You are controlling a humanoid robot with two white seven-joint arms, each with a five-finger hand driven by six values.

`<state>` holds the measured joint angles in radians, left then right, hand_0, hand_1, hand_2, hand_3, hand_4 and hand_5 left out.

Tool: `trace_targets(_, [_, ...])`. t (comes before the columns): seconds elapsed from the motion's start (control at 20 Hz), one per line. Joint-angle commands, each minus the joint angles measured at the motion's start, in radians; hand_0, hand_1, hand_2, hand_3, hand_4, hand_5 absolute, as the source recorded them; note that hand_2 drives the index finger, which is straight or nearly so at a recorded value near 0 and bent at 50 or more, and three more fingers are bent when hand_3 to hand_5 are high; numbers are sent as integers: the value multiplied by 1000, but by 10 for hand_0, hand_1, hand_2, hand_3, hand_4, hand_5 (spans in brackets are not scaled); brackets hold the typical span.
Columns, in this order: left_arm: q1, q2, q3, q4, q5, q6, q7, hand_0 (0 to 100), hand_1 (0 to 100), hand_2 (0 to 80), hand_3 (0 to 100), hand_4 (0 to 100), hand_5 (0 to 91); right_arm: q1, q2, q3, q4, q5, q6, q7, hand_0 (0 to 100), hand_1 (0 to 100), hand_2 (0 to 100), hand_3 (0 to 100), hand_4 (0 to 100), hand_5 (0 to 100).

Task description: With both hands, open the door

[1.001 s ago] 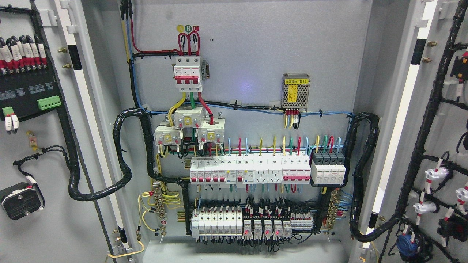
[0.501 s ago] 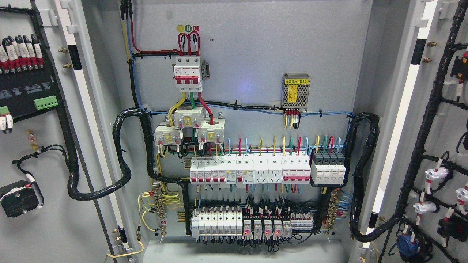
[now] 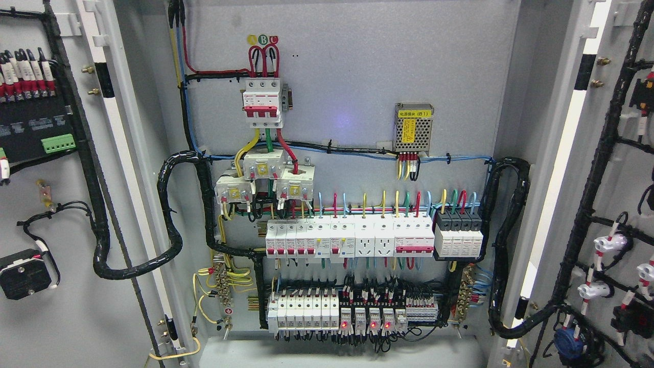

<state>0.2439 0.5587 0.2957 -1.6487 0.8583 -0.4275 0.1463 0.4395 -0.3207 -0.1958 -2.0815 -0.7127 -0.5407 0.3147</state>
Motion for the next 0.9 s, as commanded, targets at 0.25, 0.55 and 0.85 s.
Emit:
trace_targets(0.25, [15, 44, -16, -11, 4, -4, 3, 0, 0, 0, 0, 0, 0, 8, -5, 188, 17, 108, 1, -11, 191, 0, 0, 0, 0, 0])
trace_targets(0.55, [124, 37, -101, -135, -7, -5, 3, 0, 0, 0, 0, 0, 0, 34, -5, 222, 66, 111, 2, -12, 191, 0, 0, 0, 0, 0])
trace_targets(0.85, [198, -5, -271, -164, -86, -11, 3, 0, 0, 0, 0, 0, 0, 36, -5, 230, 193, 121, 2, -14, 191, 0, 0, 0, 0, 0])
